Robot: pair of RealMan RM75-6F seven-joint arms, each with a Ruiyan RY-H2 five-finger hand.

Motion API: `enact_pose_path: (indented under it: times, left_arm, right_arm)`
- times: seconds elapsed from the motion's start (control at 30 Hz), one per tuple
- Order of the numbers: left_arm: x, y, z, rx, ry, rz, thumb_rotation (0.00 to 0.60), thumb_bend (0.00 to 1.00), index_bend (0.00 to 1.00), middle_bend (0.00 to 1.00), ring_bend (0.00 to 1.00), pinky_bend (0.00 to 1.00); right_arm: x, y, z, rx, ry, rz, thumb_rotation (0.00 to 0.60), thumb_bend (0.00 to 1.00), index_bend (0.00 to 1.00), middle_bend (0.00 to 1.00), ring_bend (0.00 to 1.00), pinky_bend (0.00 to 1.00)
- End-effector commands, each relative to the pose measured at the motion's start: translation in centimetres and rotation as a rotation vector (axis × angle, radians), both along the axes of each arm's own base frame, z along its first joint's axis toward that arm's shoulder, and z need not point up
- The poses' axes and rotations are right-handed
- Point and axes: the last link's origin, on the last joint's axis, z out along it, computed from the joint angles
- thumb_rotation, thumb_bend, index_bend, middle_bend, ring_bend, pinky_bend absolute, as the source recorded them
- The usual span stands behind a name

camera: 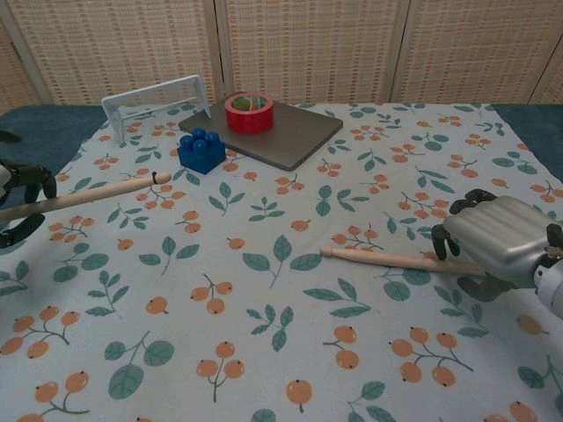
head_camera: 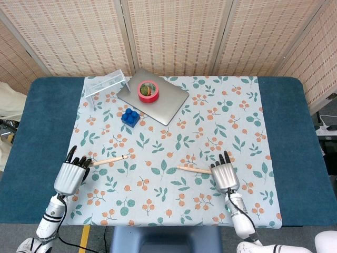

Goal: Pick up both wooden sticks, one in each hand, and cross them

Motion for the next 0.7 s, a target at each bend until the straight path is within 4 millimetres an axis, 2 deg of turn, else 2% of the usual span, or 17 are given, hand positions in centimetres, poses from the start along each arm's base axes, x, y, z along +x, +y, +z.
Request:
enact_pose_path:
  times: [0.03,0.27,0.37,0.5,0.7]
  left_arm:
    - [-0.04,0.0,0.01,-0.006,-0.003,0.003,0.6,0.55,0.86,1.0,0.62,0.19]
    - [-0.17,0.04,0.1,-0.005,0.004,0.005,0.6,0.55,0.86,1.0,0.62,0.19]
    - [-0.27,0.07,0.06,-0.012,0.001,0.009,0.6,0.55,0.86,1.0,0.62,0.19]
    - [-0.4,0.03,0.14,-0.015,-0.001,0.015,0.6,0.55,0.86,1.0,0.62,0.19]
    - [-0.54,0.16,0.46,-0.022,-0.035,0.036,0.6,0.55,0.86,1.0,0.62,0.19]
  right_arm:
    - [-0.05,-0.08,-0.4,0.006,0.012,-0.005,0.6,0.32,0.43,0.38,0.12,0.0]
    - [0.19,-0.48,-0.91,-0.005,0.026,-0.002,0.6,0.32,0.51,0.43,0.18,0.0]
    - [0.22,-0.46,-1.0,-0.008,0.028,0.003,0.6,0.32,0.6,0.5,0.24,0.0]
    - [0.24,-0.27,-0.85,-0.02,0.026,0.011,0.6,0.32,0.74,0.63,0.38,0.01]
    - [0.42,-0.02,-0.06,-0.042,-0.008,0.038,0.6,0.33,0.89,0.75,0.5,0.06]
